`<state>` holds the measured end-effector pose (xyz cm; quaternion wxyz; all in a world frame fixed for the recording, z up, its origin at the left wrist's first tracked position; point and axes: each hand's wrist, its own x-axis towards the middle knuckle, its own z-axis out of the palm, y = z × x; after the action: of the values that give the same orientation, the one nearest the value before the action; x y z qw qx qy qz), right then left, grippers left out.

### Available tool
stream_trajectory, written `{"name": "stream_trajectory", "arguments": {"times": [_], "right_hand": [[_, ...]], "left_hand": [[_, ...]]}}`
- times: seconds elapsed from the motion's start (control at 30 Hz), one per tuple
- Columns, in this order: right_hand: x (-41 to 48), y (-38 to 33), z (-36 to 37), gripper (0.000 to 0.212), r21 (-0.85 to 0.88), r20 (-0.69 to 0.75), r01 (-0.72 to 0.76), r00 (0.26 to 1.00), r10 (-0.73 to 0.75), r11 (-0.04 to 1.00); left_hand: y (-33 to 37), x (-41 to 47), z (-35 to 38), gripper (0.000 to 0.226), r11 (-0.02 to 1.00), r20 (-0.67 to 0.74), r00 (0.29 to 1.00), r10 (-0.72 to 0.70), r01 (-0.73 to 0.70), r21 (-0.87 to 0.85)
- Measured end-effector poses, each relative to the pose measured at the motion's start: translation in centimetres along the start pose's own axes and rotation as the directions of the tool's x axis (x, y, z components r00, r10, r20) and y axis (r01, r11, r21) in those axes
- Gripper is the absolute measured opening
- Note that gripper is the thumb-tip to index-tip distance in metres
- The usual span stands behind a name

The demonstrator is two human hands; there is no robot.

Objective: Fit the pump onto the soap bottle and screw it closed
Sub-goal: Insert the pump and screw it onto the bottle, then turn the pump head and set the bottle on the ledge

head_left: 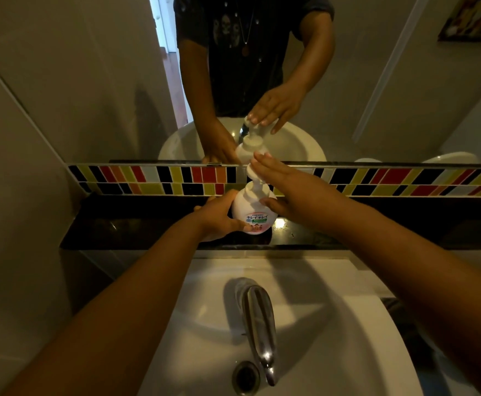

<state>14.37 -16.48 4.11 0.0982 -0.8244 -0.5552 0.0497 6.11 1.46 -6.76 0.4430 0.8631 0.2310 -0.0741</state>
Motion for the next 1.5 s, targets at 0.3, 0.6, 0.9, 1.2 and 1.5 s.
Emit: {"name": "stream_trajectory", "arguments": {"times": [0.3,0.6,0.9,1.2,1.5], "right_hand": [[-1.5,1.5,3.8,0.083,0.580,-0.065,-0.238,0.940,0.335,0.779],[-1.5,1.7,7.7,0.056,0.754,0.011,-0.292,0.901,0.434,0.588],[1.3,2.2,7.8,0.057,0.719,-0.014,-0.319,0.882,0.471,0.618],[1.3,2.9,8.3,0.069,0.646,-0.062,-0.369,0.847,0.528,0.668],[-4.6,4.4,10.1,0.060,0.142,-0.134,-0.499,0.846,0.517,0.855]], "left_hand": [[1.7,-2.6,-1.2,0.102,0.972,-0.032,0.992,0.122,-0.126,-0.199],[0.7,-3.4,0.6,0.065,0.926,-0.238,0.957,0.164,-0.233,-0.297],[2.1,-1.9,-0.9,0.060,0.937,-0.282,0.955,0.094,-0.181,-0.298],[1.5,-3.1,-0.8,0.053,0.977,-0.377,0.914,0.148,-0.195,-0.089],[-5.0,-7.6,0.7,0.059,0.884,-0.467,0.878,0.105,0.133,0.448]]}}
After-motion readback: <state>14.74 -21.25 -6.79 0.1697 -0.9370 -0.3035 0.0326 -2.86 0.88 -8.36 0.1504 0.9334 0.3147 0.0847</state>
